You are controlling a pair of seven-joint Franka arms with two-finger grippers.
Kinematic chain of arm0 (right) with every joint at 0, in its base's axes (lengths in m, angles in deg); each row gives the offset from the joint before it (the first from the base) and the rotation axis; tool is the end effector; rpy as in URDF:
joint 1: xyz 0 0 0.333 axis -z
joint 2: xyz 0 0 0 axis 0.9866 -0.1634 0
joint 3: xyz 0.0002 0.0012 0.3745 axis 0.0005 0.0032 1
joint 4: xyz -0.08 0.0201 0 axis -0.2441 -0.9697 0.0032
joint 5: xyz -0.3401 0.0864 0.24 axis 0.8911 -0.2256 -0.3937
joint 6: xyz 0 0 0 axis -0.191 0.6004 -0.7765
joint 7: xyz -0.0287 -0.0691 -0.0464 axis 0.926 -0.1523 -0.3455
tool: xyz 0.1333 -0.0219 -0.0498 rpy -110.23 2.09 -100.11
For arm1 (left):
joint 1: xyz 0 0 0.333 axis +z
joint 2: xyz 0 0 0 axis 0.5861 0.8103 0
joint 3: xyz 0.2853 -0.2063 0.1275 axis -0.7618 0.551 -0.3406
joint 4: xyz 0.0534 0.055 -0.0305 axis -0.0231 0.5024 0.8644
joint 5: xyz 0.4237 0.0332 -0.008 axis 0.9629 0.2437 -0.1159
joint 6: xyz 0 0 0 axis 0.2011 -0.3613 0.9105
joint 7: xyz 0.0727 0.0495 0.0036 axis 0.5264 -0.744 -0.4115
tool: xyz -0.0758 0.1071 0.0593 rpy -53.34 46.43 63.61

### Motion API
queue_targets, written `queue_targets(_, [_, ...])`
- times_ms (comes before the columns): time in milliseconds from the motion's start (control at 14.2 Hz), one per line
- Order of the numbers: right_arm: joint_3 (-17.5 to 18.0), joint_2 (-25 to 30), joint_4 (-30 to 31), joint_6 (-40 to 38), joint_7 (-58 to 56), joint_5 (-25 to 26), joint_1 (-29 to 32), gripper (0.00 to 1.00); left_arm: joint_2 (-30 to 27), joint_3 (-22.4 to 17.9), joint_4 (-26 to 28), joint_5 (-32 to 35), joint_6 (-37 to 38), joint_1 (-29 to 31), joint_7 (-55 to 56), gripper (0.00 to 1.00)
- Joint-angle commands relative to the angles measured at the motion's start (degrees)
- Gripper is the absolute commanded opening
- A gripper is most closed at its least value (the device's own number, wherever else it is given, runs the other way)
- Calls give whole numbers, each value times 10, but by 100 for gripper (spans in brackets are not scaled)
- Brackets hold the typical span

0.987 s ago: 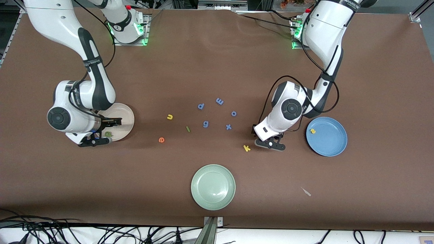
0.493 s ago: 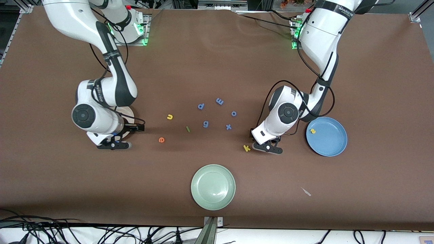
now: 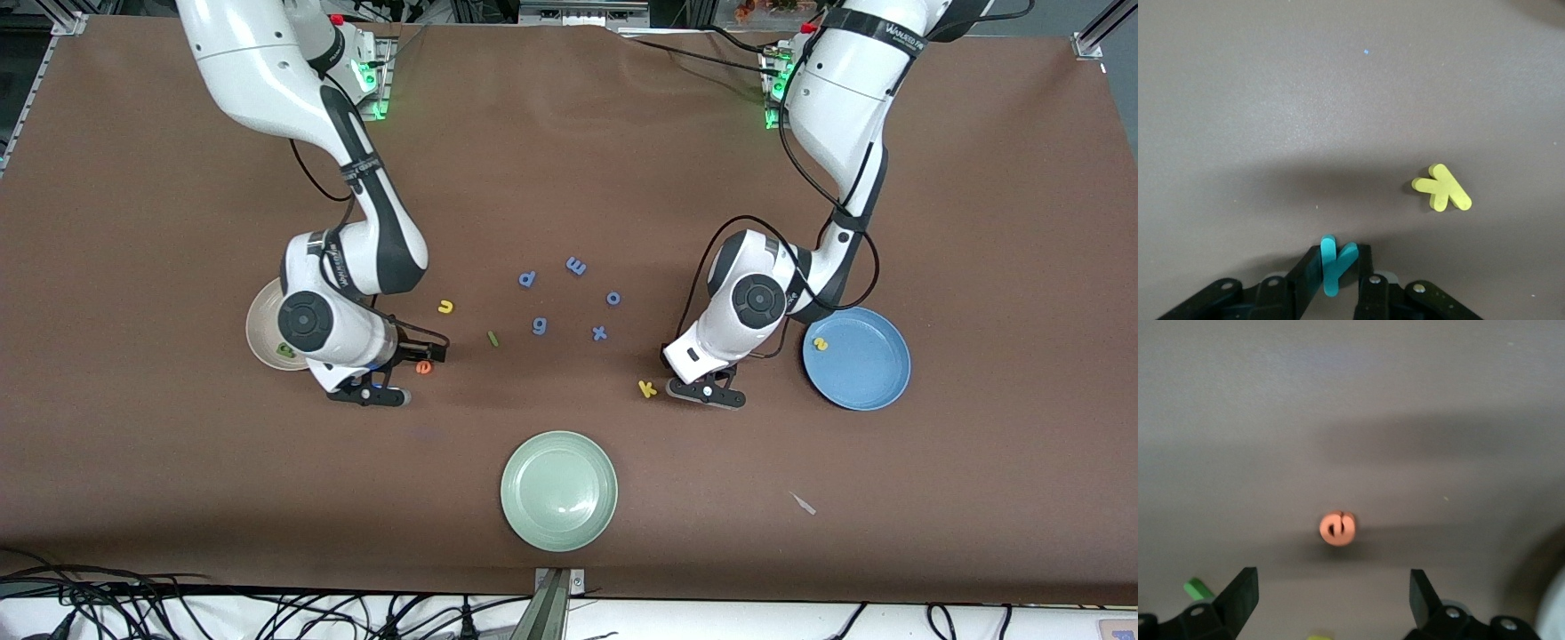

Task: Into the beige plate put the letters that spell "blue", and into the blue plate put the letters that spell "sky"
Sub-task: 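Carry the Y to the blue plate while the right gripper grasps the e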

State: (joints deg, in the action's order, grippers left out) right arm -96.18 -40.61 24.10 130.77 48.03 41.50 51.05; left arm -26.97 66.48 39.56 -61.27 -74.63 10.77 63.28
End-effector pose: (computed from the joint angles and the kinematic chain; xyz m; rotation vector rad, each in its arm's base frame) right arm 0.6963 0.2729 0.2014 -3.0724 0.1360 0.1777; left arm 0.6814 -0.3175 0.1542 3.0251 -0.2762 0.0667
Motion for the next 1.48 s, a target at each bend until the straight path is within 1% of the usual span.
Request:
queue_targets(0, [-5, -21, -19, 17, 2, -12, -2, 100, 12, -8, -8, -2, -2, -6, -12, 0])
queue_targets(141, [-5, -28, -19, 18, 2, -11, -2, 100, 5, -11, -8, -2, -1, -1, -36, 0])
queue_targets(282, [-5, -36, -19, 25, 2, -10, -2, 100, -28, -18, 0, -1, 16, 19, -53, 0])
queue_targets(423, [-5, -41, -19, 40, 2, -10, -3, 99, -71, -18, 34, -1, 47, 57, -86, 0])
queue_targets(493, [-5, -46, -19, 44, 2, -10, -4, 99, -92, -17, 61, -1, 48, 79, -130, 0])
queue_targets(634, [-5, -48, -19, 49, 2, -8, -4, 90, -118, -17, 98, -1, 48, 132, -221, 0])
queue_targets(705, [-5, -49, -19, 49, 2, -9, -5, 84, -131, -17, 116, -1, 48, 165, -267, 0])
queue_targets(775, [-5, -50, -19, 50, 2, -9, -5, 77, -144, -16, 140, 0, 47, 192, -310, 0])
queue_targets(916, [-5, -51, -18, 50, 2, -11, -9, 57, -150, -17, 150, 0, 47, 235, -393, 0])
queue_targets(987, [-5, -51, -18, 50, 2, -11, -9, 47, -149, -17, 150, 0, 46, 247, -416, 0])
queue_targets(1057, [-5, -51, -17, 50, 2, -11, -9, 32, -147, -17, 150, 5, 45, 252, -422, 5])
queue_targets(1128, [-5, -53, -17, 50, 2, -11, -9, 19, -146, -17, 150, 12, 44, 252, -420, 34])
queue_targets(1198, [-5, -53, -17, 50, 2, -11, -11, 12, -146, -17, 150, 13, 44, 252, -415, 66])
queue_targets(1339, [-5, -51, -20, 50, 3, -14, -13, 9, -146, -16, 149, 13, 43, 252, -414, 74])
queue_targets(1410, [-5, -48, -22, 49, 0, -14, -13, 9, -146, -14, 149, 13, 43, 251, -414, 74])
